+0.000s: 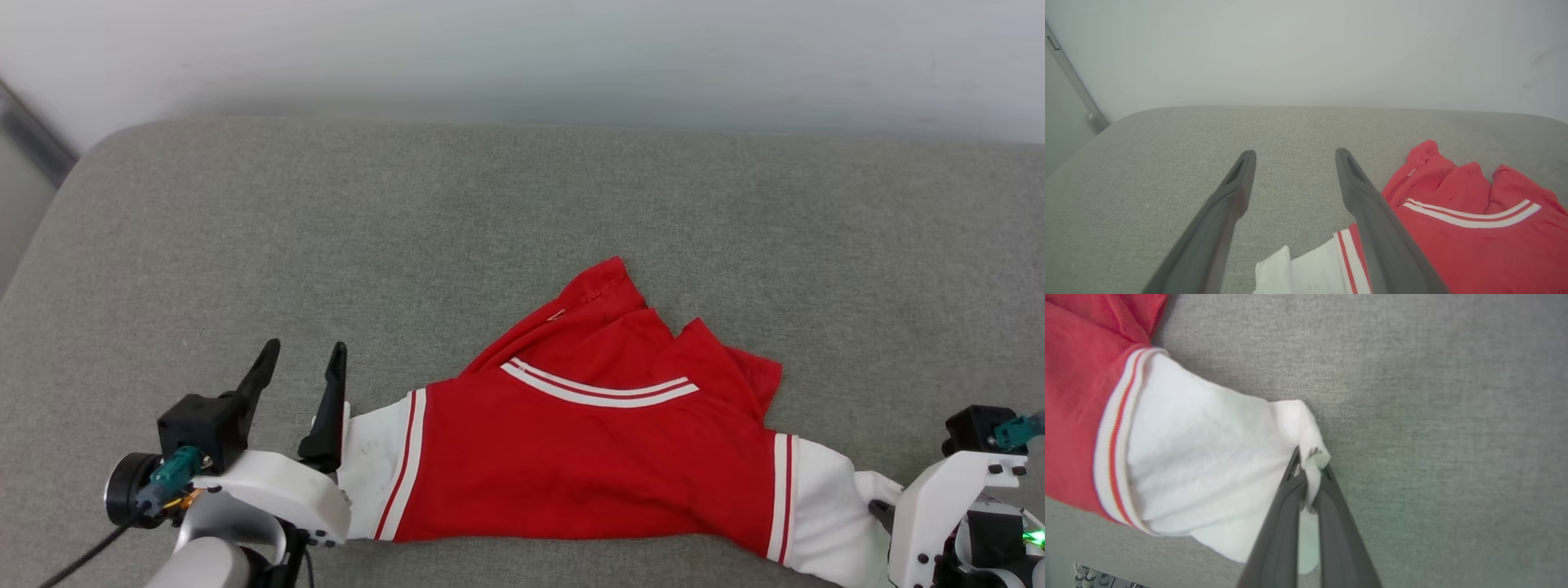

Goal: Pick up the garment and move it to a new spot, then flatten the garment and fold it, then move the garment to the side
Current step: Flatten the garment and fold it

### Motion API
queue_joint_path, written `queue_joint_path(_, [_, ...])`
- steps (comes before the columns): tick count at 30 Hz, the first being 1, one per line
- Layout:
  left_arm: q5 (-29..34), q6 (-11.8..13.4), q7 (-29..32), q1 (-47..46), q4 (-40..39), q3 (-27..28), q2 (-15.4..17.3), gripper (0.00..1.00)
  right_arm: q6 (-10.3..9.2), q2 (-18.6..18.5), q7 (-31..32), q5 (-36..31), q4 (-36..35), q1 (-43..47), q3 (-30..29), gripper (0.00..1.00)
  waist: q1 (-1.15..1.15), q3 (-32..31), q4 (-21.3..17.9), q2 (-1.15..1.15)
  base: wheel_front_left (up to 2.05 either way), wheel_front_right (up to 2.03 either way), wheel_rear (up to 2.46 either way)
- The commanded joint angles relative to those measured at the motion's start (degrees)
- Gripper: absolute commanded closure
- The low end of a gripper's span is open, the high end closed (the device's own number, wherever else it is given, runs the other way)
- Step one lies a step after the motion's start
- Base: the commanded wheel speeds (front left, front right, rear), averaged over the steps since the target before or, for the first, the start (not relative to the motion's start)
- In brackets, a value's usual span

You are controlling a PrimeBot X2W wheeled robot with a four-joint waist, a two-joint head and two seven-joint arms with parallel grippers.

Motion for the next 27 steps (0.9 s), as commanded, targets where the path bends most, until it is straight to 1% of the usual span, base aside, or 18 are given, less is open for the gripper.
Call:
queue_joint_path(1, [-0.52, -0.38, 0.94, 0.3, 0.44, 0.42, 0.92, 0.0, -0.02, -0.07, -0.61, -0.1, -0.59, 0.26, 0.18, 1.0, 0.0, -1.19, -0.57, 0.0, 0.0, 0.0, 0.0])
queue_joint_path(4, [-3.94, -2.58, 6.22, 0.63, 1.98, 0.92, 3.66, 0.0, -0.02, 0.08, -1.55, -0.64, -2.79, 0.53, 0.5, 1.0, 0.0, -2.66, -1.36, 0.0, 0.0, 0.0, 0.0])
queue_joint_path(7, [-7.31, -6.05, 13.69, 0.51, 4.03, -0.05, 7.06, 0.0, -0.02, 0.51, -1.91, -0.84, -4.68, 0.96, 1.14, 1.0, 0.0, -3.39, -2.37, 0.0, 0.0, 0.0, 0.0])
queue_joint_path(9, [-10.07, -8.64, 19.13, 0.51, 5.78, -0.97, 8.72, 0.0, -0.02, 0.6, -1.92, -0.9, -5.62, 0.99, 1.75, 1.0, 0.0, -3.27, -3.19, 0.0, 0.0, 0.0, 0.0])
queue_joint_path(12, [-14.12, -11.86, 26.19, -0.36, 8.21, -2.07, 10.17, 0.0, -0.02, 0.84, -2.25, -0.74, -6.66, 1.12, 2.52, 1.0, 0.0, -2.42, -4.26, 0.0, 0.0, 0.0, 0.0])
queue_joint_path(16, [-17.89, -14.19, 32.19, -2.26, 11.88, -2.39, 10.71, 0.0, -0.02, 1.38, -2.94, -0.43, -7.21, 1.09, 3.44, 1.0, 0.0, -0.71, -5.55, 0.0, 0.0, 0.0, 0.0])
queue_joint_path(17, [-18.85, -14.69, 34.3, -3.44, 13.84, -2.62, 10.81, 0.0, -0.02, 1.49, -3.35, -0.12, -6.89, 0.74, 3.86, 1.0, 0.0, 0.18, -6.13, 0.0, 0.0, 0.0, 0.0])
queue_joint_path(22, [-20.24, -16.83, 40.95, -6.35, 19.66, -4.84, 10.47, 0.0, -0.02, 1.55, -4.28, 0.64, -6.0, -0.48, 4.77, 1.0, 0.0, 2.26, -7.31, 0.0, 0.0, 0.0, 0.0])
queue_joint_path(23, [-20.53, -17.12, 42.54, -6.74, 20.84, -5.51, 10.23, 0.09, -0.02, 1.46, -4.39, 0.65, -5.69, -0.71, 4.91, 1.0, 0.0, 2.53, -7.54, 0.0, 0.0, 0.0, 0.0])
queue_joint_path(24, [-20.75, -17.35, 43.91, -7.03, 21.87, -6.13, 9.92, 0.48, -0.02, 1.34, -4.54, 0.74, -5.43, -1.01, 5.08, 1.0, 0.0, 2.74, -7.72, 0.0, 0.0, 0.0, 0.0])
queue_joint_path(25, [-21.23, -17.74, 45.44, -7.26, 22.85, -6.75, 9.42, 0.61, -0.02, 1.25, -4.8, 0.86, -5.15, -1.32, 5.17, 1.0, 0.0, 2.91, -7.86, 0.0, 0.0, 0.0, 0.0])
queue_joint_path(26, [-21.69, -18.07, 46.57, -7.37, 23.67, -7.31, 8.78, 0.77, -0.02, 1.19, -4.9, 1.0, -4.9, -1.51, 5.21, 1.0, 0.0, 2.99, -7.97, 0.0, 0.0, 0.0, 0.0])
queue_joint_path(27, [-21.88, -18.3, 47.18, -7.55, 24.29, -7.72, 8.13, 1.0, -0.02, 1.13, -5.1, 1.12, -4.64, -1.66, 5.22, 1.0, 0.0, 3.06, -8.06, 0.0, 0.0, 0.0, 0.0])
